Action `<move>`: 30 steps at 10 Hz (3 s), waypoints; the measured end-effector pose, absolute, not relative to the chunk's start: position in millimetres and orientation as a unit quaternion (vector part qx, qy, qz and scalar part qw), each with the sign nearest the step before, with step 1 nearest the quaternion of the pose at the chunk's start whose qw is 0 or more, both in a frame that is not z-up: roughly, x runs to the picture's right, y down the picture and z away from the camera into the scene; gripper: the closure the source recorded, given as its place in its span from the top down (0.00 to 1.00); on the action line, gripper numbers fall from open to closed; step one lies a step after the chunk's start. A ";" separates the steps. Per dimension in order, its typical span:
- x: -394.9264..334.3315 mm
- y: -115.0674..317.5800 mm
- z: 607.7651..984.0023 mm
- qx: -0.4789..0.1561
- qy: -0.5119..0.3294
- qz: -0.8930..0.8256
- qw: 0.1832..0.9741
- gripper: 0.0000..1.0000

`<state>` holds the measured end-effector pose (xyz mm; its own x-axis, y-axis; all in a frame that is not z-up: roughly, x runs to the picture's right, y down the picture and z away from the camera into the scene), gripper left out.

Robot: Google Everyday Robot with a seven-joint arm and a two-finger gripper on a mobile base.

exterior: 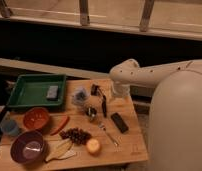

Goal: Wipe red bowl with towel

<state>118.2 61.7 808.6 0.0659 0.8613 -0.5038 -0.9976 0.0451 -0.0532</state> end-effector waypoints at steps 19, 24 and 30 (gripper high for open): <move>118.2 62.4 809.1 -0.200 0.172 0.661 0.702 0.66; 92.1 47.9 777.7 -0.195 0.106 0.623 0.750 0.66; -14.9 28.7 721.3 -0.196 0.013 0.546 0.814 0.66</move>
